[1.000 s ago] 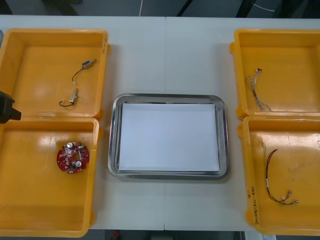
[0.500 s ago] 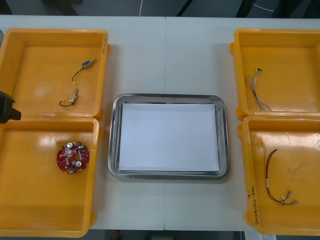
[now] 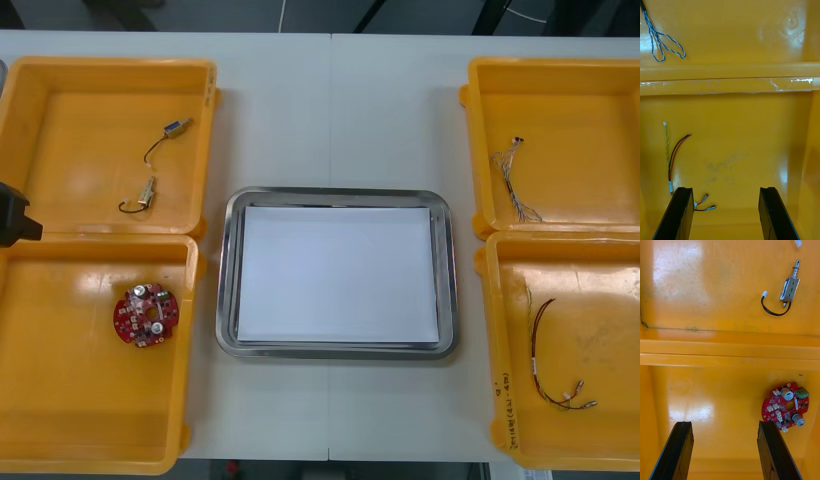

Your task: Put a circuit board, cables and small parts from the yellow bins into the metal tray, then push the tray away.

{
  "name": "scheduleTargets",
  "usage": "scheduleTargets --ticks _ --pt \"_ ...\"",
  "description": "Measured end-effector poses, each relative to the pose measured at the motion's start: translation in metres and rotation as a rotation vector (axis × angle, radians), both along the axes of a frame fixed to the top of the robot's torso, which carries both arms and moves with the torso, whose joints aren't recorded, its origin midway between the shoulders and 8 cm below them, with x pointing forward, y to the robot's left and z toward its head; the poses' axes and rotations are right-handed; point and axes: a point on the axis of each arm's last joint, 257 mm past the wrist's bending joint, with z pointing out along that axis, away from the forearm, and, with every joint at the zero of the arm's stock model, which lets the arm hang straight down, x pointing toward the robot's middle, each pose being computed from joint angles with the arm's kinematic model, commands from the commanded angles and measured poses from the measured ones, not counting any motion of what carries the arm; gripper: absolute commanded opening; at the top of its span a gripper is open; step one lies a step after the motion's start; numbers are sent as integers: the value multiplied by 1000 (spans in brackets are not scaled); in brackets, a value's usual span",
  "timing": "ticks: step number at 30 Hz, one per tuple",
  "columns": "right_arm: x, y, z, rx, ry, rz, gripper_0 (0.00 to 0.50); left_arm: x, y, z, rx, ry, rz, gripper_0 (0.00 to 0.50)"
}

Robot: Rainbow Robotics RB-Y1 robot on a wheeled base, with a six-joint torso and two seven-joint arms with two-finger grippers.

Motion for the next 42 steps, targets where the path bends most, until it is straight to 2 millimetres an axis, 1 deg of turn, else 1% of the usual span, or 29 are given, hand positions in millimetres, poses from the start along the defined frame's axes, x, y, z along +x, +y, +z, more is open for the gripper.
scheduleTargets --ticks 42 --pt "0 0 0 0 0 0 500 0 0 0 0 0 0 500"
